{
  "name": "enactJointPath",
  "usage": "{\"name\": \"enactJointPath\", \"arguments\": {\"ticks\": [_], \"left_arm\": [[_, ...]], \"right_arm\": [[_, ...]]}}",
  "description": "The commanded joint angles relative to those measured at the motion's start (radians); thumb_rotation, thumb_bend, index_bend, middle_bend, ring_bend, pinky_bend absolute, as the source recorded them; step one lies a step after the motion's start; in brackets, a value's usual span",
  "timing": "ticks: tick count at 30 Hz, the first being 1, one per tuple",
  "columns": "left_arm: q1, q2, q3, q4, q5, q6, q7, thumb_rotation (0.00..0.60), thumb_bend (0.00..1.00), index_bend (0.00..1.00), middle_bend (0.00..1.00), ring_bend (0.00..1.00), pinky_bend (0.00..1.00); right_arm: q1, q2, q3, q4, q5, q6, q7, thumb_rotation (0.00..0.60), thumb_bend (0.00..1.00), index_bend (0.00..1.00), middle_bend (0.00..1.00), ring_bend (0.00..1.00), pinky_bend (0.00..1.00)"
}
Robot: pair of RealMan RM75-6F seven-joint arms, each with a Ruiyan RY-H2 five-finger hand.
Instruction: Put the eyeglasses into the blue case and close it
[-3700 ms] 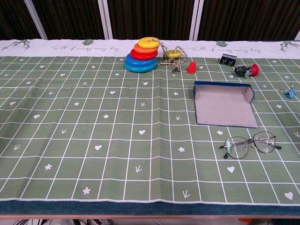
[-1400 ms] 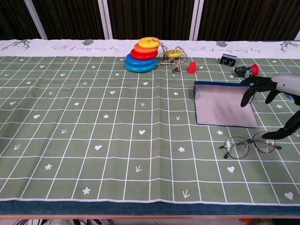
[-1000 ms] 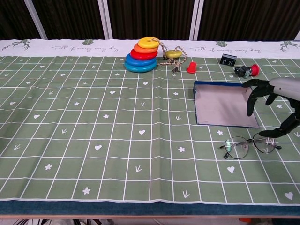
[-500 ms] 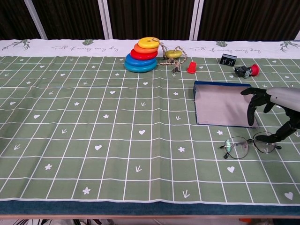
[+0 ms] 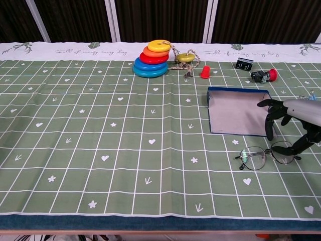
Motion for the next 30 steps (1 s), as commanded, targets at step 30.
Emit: {"name": "enactJointPath", "arguments": {"ticks": [30], "left_arm": [[0.0, -0.003, -0.002, 0.001, -0.005, 0.0, 0.007, 0.6, 0.31, 0.16, 0.01, 0.0, 0.0]], "right_arm": [[0.01, -0.025, -0.015, 0.035, -0.012, -0.012, 0.02, 0.6, 0.41, 0.58, 0.02, 0.12, 0.25]]}}
